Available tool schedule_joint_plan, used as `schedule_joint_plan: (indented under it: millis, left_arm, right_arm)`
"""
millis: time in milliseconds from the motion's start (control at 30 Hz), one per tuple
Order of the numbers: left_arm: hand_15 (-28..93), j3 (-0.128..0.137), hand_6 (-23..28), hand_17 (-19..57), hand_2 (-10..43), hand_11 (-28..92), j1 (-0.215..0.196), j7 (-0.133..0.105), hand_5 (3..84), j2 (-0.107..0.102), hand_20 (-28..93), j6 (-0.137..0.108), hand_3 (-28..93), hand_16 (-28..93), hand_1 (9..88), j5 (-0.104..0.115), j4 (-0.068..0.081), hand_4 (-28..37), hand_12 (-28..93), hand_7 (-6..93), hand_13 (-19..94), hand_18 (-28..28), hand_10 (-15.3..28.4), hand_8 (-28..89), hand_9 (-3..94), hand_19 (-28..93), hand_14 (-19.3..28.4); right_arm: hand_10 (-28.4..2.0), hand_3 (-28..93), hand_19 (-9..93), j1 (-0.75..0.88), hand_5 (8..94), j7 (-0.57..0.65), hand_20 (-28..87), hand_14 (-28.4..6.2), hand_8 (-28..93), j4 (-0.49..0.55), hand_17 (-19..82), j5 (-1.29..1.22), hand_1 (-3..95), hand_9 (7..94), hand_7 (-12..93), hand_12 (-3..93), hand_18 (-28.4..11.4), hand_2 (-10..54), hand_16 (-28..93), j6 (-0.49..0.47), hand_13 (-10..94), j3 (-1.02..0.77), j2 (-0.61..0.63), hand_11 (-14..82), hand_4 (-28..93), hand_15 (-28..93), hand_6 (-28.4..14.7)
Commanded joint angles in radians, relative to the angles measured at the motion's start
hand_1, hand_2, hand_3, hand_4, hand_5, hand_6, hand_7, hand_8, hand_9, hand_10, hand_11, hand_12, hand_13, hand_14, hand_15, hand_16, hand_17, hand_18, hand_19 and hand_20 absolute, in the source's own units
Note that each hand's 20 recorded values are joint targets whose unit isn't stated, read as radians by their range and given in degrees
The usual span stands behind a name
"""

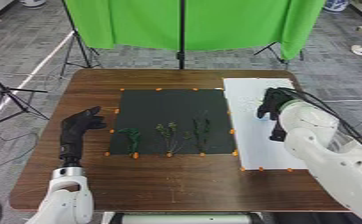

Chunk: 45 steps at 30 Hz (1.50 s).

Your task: Arrange flowers

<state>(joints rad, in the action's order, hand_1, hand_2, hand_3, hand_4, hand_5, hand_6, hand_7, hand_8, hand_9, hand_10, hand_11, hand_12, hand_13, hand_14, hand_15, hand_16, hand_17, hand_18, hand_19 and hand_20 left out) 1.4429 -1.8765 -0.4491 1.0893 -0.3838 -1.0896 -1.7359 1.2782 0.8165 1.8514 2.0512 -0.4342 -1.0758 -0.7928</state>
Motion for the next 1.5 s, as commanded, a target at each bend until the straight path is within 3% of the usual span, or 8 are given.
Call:
schedule_joint_plan:
  millis: [33, 333, 567, 867, 1100, 1267, 1400, 1500]
  left_arm:
    - [40, -0.020, 8.3, 18.1, 1.3, 23, -0.006, -0.003, 62.7, 0.030, 22, 0.016, 60, -2, 27.9, 0.005, 0.028, -19.9, 14, 7.7, 60, 24.0, 17.2, -5, 63.8, 61, 21.1]
    - [39, -0.021, 8.2, 18.1, 1.3, 23, -0.006, -0.004, 62.7, 0.039, 22, 0.025, 60, -2, 27.8, 0.013, 0.033, -20.0, 14, 7.8, 60, 23.9, 17.2, -5, 63.9, 61, 21.2]
    - [40, -0.018, 8.2, 18.1, 1.3, 23, -0.001, -0.001, 62.7, 0.044, 22, 0.033, 60, -2, 27.9, 0.017, 0.040, -20.1, 14, 7.9, 60, 23.9, 17.2, -5, 63.8, 61, 21.2]
    - [40, -0.004, 8.2, 18.1, 1.3, 23, -0.028, -0.001, 62.7, 0.043, 22, 0.025, 60, -2, 28.0, 0.035, 0.026, -20.0, 14, 7.9, 60, 23.9, 17.2, -5, 63.8, 61, 21.2]
    - [40, 0.028, 8.4, 18.2, 1.4, 23, -0.059, -0.005, 62.8, 0.024, 22, 0.005, 60, -2, 28.1, 0.054, 0.012, -19.9, 14, 7.7, 60, 23.9, 17.2, -5, 63.9, 60, 21.2]
    - [40, 0.059, 8.3, 18.1, 1.2, 23, -0.090, -0.014, 62.8, -0.020, 22, 0.001, 60, -2, 28.0, 0.072, 0.012, -19.9, 14, 7.8, 60, 23.9, 17.2, -5, 63.9, 61, 21.1]
    - [40, 0.101, 8.3, 18.2, 1.5, 23, -0.135, -0.017, 62.8, -0.054, 22, -0.036, 60, -2, 28.1, 0.083, -0.007, -20.1, 14, 7.8, 60, 23.9, 17.1, -5, 63.9, 60, 21.2]
    - [39, 0.115, 7.8, 18.2, 9.5, 23, -0.144, -0.029, 63.4, -0.064, 22, -0.068, 61, -2, 27.4, 0.106, -0.016, -24.1, 14, 7.8, 60, 23.9, 17.0, -5, 64.2, 60, 21.1]
  right_arm:
    - [-15.1, 65, 93, 0.029, 63.0, 0.022, 50, -3.5, -8, -0.026, 61, -0.005, 39.4, 80.5, 17, 19.2, -14.8, -9.5, 35, 0.036, 93, -0.014, -0.021, 16.1, -7, 48, 0.3]
    - [-14.7, 65, 93, 0.106, 64.0, 0.064, 49, -2.0, -9, -0.039, 62, -0.062, 44.1, 82.2, 18, 18.5, -14.1, -9.5, 34, 0.125, 94, -0.042, -0.046, 15.9, -9, 49, 2.1]
    - [-11.2, 55, 93, 0.169, 70.0, 0.073, 49, -1.0, 2, -0.036, 65, -0.068, 59.8, 89.1, 19, 32.2, -11.7, -9.5, 31, 0.289, 94, -0.039, -0.051, 6.5, -11, 53, 1.9]
    - [-8.8, 52, 93, 0.196, 78.8, 0.031, 52, 0.3, 9, 0.013, 66, -0.004, 67.8, 92.8, 25, 40.4, -11.5, -9.5, 30, 0.418, 94, -0.034, -0.001, 9.1, -12, 58, 0.0]
    - [-9.6, 53, 93, 0.124, 79.2, 0.002, 53, 0.3, 10, 0.130, 66, -0.052, 68.3, 92.8, 26, 42.2, -11.3, -9.5, 32, 0.456, 94, -0.062, 0.046, 10.0, -11, 57, -1.4]
    - [-9.7, 53, 93, -0.038, 79.0, -0.025, 53, 0.3, 11, 0.187, 66, -0.170, 68.3, 92.7, 26, 42.7, -11.3, -9.5, 33, 0.444, 94, 0.032, 0.011, 10.0, -10, 57, -1.8]
    - [-9.8, 53, 93, -0.216, 79.0, -0.077, 53, 0.3, 12, 0.166, 66, -0.311, 68.2, 92.7, 25, 42.6, -11.1, -9.5, 34, 0.383, 94, 0.184, -0.078, 10.0, -10, 56, -1.9]
    - [-9.9, 53, 93, -0.340, 78.8, -0.136, 53, 0.2, 12, 0.111, 65, -0.361, 68.1, 92.5, 25, 42.7, -11.0, -9.5, 34, 0.338, 94, 0.306, -0.162, 9.9, -10, 56, -1.9]
